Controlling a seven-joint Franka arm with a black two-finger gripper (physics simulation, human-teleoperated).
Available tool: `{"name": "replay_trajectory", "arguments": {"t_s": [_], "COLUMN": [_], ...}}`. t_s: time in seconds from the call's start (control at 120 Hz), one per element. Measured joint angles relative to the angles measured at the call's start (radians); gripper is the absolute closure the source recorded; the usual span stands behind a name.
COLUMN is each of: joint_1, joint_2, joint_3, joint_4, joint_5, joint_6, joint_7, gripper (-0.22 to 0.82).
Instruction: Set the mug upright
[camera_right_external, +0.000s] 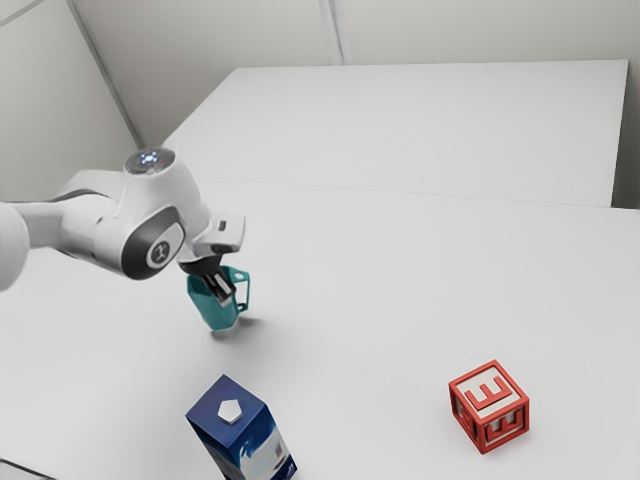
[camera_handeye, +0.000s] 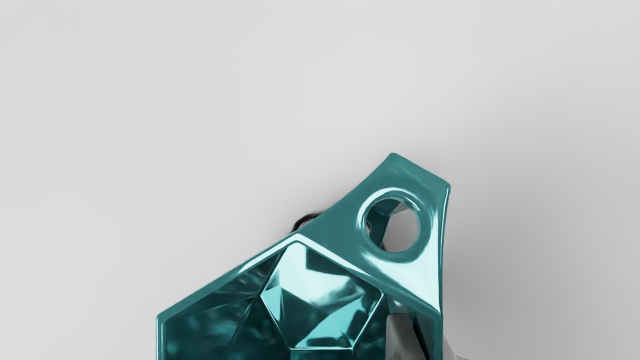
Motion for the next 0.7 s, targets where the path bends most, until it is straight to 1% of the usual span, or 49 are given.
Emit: {"name": "replay_trajectory", "arguments": {"t_s": [0.267, 0.7], "joint_1": [0.000, -0.002], "joint_2": [0.037, 0.067], "joint_3": [-0.001, -0.001], "joint_4": [-0.003, -0.003], "joint_5": [0.023, 0.030], "joint_6": [0.073, 0.098], "joint_7": [-0.067, -0.133], "gripper": [0.79, 0.79]}}
